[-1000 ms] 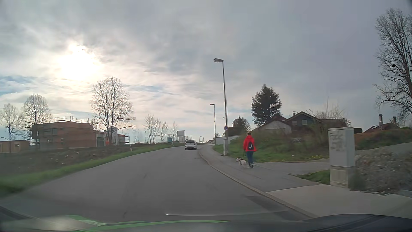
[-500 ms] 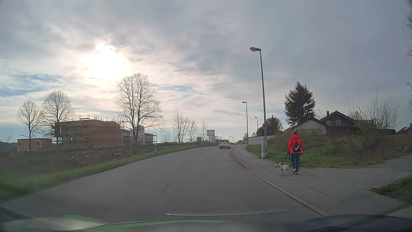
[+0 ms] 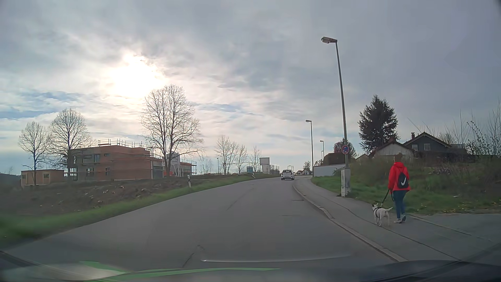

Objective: Follow the waypoints while adhering to traffic rules and regulations

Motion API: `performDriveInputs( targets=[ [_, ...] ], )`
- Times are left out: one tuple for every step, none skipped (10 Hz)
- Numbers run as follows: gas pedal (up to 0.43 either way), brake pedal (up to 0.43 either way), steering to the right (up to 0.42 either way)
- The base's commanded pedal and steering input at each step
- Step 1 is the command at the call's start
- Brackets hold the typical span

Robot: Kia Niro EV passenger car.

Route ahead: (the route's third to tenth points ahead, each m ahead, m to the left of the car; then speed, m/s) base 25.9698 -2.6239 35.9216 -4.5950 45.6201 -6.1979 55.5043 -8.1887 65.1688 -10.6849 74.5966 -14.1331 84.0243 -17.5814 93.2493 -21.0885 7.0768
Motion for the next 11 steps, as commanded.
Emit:
performDriveInputs(
  targets=[
    [0.390,0.000,-0.012],
    [0.390,0.000,-0.007],
    [0.390,0.000,-0.005],
    [0.390,0.000,-0.001],
    [0.390,0.000,0.004],
    [0.390,0.000,0.008],
    [0.390,0.000,0.012],
    [0.390,0.000,0.016],
    [0.390,0.000,0.020],
    [0.390,0.000,0.022],
    [0.390,0.000,0.024]
  ],
)
